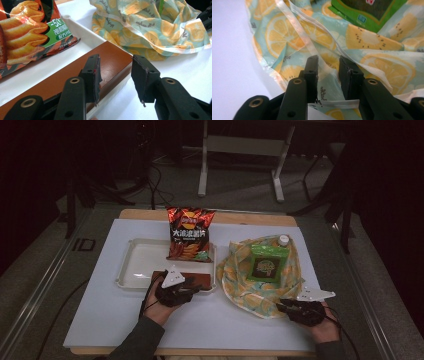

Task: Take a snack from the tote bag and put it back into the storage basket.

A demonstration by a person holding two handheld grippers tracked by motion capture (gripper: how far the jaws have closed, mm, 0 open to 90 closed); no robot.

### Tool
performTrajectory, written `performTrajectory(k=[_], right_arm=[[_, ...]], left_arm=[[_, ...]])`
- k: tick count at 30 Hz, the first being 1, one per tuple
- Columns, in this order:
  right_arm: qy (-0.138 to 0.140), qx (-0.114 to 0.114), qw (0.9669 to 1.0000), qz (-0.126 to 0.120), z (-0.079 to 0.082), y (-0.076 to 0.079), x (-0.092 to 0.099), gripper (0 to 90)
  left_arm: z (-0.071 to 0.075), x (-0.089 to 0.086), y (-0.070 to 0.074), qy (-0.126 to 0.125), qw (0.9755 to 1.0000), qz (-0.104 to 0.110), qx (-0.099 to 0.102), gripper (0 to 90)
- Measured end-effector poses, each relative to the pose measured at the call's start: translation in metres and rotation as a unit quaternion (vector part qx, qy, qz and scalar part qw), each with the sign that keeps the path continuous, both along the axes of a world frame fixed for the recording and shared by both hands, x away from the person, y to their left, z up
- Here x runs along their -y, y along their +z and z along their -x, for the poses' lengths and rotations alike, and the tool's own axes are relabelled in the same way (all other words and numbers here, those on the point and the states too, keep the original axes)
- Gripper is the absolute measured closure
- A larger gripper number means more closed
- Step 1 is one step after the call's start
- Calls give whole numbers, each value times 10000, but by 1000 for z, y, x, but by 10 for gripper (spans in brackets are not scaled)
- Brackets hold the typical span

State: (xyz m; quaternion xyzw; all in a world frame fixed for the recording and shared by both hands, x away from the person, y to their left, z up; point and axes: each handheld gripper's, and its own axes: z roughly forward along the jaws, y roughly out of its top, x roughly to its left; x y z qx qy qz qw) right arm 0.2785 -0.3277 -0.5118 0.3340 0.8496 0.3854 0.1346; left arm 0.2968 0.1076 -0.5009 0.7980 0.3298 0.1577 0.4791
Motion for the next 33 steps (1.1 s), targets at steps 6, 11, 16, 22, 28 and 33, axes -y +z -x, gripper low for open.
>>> performTrajectory(k=[6, 11, 16, 22, 28, 33], right_arm=[[132, 118, 9998, -20, 4, 11, -4, 680], [216, 226, 9993, -207, 7, 21, -4, 670], [260, 360, 9984, -343, 10, 33, -3, 657], [231, 409, 9987, -219, 6, 39, -5, 653], [137, 450, 9988, -129, -8, 40, -4, 642], [-45, 466, 9985, -275, -25, 44, 3, 636]], left_arm=[[0, 0, 0, 20, 10000, 36, -14, 575], [-1, 1, -1, 15, 10000, 35, 12, 575], [-2, 0, -1, 47, 10000, 65, -1, 575], [-2, -1, 0, 75, 9999, 90, 14, 574], [-1, -1, -1, 62, 10000, 58, 21, 574], [-1, 1, -1, 43, 10000, 34, 2, 571]])
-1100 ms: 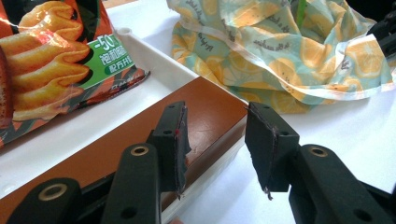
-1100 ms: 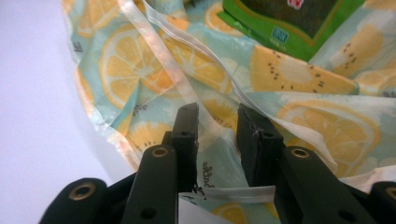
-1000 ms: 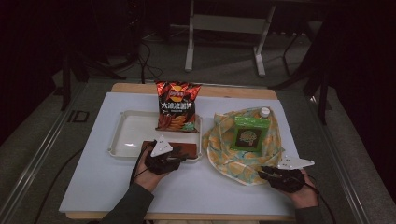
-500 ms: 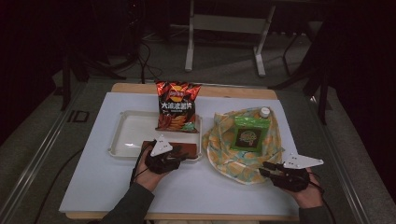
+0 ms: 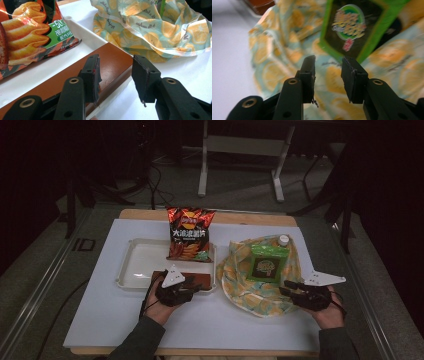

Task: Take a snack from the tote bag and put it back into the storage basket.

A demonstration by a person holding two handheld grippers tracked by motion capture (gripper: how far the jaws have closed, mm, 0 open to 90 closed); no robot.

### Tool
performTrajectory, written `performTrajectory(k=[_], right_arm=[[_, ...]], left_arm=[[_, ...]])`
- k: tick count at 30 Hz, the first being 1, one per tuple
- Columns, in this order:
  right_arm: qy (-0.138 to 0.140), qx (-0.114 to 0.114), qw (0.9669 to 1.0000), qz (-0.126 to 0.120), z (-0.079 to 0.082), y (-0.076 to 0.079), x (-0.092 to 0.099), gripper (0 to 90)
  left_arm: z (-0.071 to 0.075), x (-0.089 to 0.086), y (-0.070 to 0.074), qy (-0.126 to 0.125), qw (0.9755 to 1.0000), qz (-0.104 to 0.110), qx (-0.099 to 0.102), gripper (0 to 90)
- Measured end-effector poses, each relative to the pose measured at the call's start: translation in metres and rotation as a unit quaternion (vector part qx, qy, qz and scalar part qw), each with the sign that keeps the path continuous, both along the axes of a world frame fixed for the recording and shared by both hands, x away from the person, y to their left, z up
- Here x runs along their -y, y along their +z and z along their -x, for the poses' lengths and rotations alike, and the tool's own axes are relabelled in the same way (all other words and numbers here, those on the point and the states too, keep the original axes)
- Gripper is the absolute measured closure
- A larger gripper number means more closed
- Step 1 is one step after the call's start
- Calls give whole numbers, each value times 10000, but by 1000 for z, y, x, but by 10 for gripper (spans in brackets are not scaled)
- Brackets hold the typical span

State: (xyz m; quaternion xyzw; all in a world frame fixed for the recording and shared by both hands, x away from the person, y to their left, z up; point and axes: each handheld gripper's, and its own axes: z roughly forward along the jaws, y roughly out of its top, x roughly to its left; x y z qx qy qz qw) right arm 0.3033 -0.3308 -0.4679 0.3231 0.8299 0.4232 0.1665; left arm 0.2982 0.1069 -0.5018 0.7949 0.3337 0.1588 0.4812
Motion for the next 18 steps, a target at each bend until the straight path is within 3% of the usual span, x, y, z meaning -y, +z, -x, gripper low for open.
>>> performTrajectory(k=[9, 18], right_arm=[[-169, 128, 9994, -290, -23, 13, 12, 622], [-369, 218, 9985, -342, -51, 31, 10, 612]], left_arm=[[1, 1, 0, -17, 10000, -14, 1, 568], [2, 1, 1, -64, 10000, 26, 15, 561]])
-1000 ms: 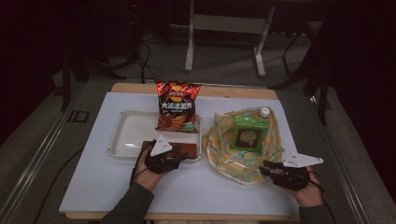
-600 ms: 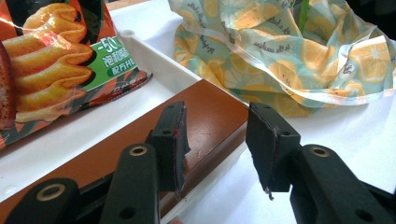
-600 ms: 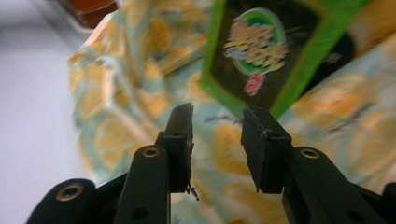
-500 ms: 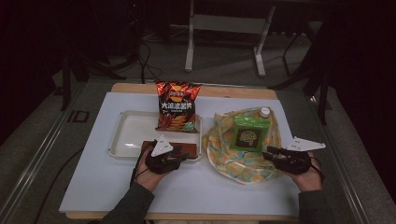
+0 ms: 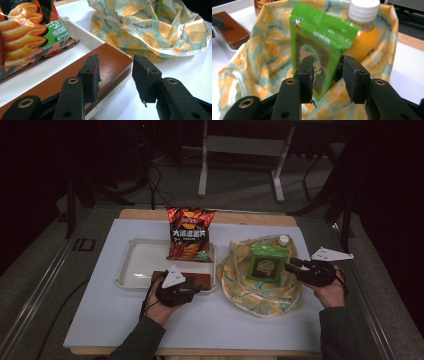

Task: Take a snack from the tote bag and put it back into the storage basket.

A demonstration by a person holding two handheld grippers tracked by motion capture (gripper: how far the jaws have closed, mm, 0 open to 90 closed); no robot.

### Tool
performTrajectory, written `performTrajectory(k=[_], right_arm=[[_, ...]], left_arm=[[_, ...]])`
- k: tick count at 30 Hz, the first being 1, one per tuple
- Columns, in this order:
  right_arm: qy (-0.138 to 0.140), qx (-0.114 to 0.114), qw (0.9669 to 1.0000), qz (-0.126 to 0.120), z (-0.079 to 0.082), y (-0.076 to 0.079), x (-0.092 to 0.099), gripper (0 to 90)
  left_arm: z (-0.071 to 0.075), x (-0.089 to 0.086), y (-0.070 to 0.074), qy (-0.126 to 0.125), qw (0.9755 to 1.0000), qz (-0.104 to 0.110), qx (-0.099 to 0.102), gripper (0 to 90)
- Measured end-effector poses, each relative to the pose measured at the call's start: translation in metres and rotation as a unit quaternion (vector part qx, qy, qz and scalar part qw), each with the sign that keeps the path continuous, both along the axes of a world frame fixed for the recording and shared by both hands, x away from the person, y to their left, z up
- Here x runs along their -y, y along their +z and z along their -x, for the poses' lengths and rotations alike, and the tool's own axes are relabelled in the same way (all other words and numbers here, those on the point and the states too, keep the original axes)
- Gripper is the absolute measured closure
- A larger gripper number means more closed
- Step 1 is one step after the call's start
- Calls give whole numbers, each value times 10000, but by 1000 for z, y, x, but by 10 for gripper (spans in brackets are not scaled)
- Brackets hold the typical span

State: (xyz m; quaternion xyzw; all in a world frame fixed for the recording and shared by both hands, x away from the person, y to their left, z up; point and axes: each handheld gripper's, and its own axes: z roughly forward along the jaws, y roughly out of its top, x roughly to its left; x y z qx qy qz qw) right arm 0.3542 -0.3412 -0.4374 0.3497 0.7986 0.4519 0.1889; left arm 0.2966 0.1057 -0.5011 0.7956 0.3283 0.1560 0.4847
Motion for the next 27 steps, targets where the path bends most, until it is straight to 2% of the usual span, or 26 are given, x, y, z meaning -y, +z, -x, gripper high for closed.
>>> performTrajectory(k=[11, 15, 19, 24, 27], right_arm=[[-235, 93, 9997, -11, -19, 11, -4, 573], [-179, 96, 9997, -112, -25, 14, -6, 572], [-88, -23, 9998, -170, -32, 14, -9, 589], [5, -115, 9999, -127, -36, 13, -12, 612], [53, -173, 9998, -129, -38, 11, -13, 662]], left_arm=[[0, 2, 0, -25, 10000, -48, 9, 559], [1, 3, -1, -27, 10000, -67, 9, 559], [1, 2, 0, -35, 10000, -76, 15, 558], [1, 3, 0, -31, 10000, -81, 10, 556], [1, 4, -1, -43, 9999, -88, 19, 553]])
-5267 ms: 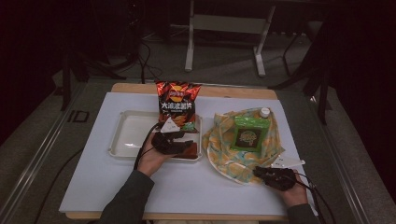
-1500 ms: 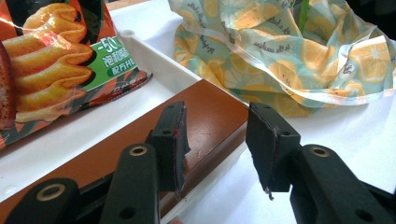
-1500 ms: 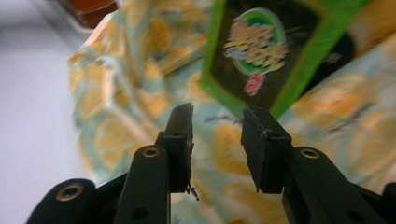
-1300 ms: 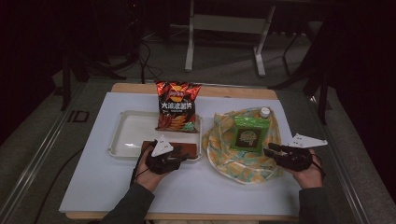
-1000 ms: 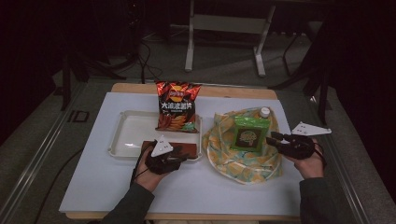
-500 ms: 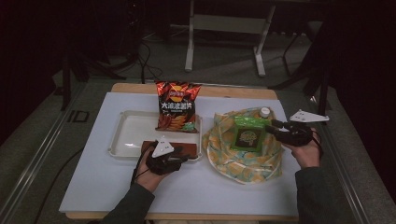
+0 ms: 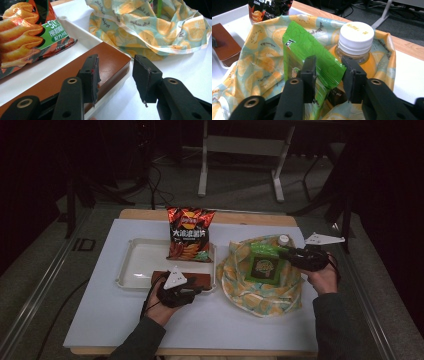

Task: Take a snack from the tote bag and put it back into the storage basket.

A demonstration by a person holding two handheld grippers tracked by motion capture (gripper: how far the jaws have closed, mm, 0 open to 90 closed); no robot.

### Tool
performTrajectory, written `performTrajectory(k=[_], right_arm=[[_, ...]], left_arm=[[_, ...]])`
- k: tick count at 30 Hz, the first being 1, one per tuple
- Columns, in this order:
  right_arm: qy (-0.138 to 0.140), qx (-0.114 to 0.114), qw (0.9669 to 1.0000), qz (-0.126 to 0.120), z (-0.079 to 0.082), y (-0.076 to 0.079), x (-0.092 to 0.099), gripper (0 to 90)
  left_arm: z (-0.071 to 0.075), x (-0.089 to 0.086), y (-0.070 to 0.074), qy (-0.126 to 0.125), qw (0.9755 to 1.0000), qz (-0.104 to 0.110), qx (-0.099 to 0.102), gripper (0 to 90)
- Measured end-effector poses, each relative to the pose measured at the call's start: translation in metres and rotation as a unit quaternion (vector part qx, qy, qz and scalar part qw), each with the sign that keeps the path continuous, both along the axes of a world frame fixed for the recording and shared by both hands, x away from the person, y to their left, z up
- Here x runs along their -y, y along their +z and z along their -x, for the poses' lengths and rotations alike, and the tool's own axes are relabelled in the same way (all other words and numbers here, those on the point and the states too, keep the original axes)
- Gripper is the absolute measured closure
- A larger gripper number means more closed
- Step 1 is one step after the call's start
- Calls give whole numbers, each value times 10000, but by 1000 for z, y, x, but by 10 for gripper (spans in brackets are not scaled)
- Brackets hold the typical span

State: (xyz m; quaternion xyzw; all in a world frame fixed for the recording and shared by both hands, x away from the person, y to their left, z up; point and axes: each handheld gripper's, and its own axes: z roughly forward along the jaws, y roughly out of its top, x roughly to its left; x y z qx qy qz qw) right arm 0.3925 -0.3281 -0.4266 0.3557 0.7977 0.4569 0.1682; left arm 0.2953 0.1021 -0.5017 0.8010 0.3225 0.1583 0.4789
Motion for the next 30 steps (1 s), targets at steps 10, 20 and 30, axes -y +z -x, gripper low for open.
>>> performTrajectory(k=[10, 20, 30], right_arm=[[258, -104, 9996, -110, 5, -3, 2, 787], [526, 36, 9984, 222, 13, -3, -10, 900], [727, 266, 9969, 140, 19, 17, -14, 900]], left_arm=[[0, 1, -1, -10, 10000, -48, 1, 550], [0, 2, -1, -6, 10000, -56, 9, 549], [0, 2, -2, -3, 10000, -59, -3, 549]])
